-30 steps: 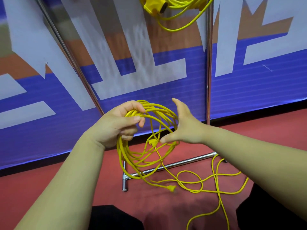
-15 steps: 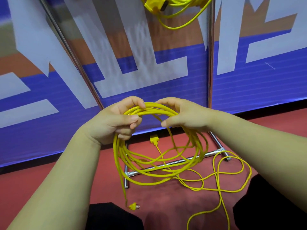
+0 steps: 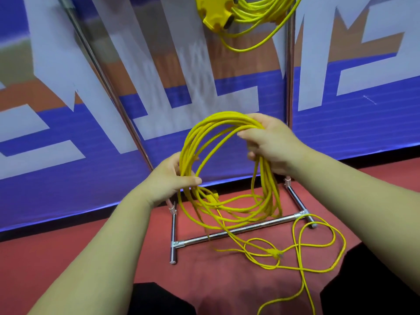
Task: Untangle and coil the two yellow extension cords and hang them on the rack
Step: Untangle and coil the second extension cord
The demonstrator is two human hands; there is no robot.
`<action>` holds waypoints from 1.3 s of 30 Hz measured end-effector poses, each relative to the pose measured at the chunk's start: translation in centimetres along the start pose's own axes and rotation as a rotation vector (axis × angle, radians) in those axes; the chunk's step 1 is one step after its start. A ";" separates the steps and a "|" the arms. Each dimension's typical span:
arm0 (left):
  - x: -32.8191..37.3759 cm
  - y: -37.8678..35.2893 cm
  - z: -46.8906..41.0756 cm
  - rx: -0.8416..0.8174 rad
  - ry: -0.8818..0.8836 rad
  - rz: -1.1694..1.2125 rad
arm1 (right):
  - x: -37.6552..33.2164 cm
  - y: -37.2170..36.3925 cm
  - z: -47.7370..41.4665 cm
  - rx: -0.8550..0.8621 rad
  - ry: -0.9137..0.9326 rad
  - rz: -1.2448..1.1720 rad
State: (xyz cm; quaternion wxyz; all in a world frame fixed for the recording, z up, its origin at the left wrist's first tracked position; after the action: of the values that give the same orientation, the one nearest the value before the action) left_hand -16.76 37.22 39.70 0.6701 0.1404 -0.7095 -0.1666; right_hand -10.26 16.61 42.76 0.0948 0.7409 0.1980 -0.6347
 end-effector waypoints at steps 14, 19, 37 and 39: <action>4.0 0.8 0.4 0.069 -0.118 0.219 | 5.6 0.8 2.9 -0.351 -0.234 0.330; 4.5 -2.7 0.7 -0.148 -0.082 0.108 | 2.6 -1.7 2.0 -0.320 -0.095 0.271; -1.5 0.3 -0.3 -0.042 0.093 0.120 | 4.8 2.4 2.0 -0.260 -0.151 0.394; -0.1 -0.4 -0.2 -0.059 0.030 -0.033 | 5.9 1.4 2.7 -0.367 -0.222 0.403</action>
State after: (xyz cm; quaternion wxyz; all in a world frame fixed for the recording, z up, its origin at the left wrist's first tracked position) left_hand -16.60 36.90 39.42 0.6819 0.1347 -0.6916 -0.1965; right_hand -11.42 15.29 36.41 0.3726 0.6617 0.1467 -0.6338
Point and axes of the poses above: each hand's wrist, its own z-axis away from the middle knuckle, its own y-axis out of the back of the hand, x = y × z, the point moved 10 cm from there along -z, towards the middle knuckle, and after that the axes turned 1 degree about -y, right-handed, at the moved point
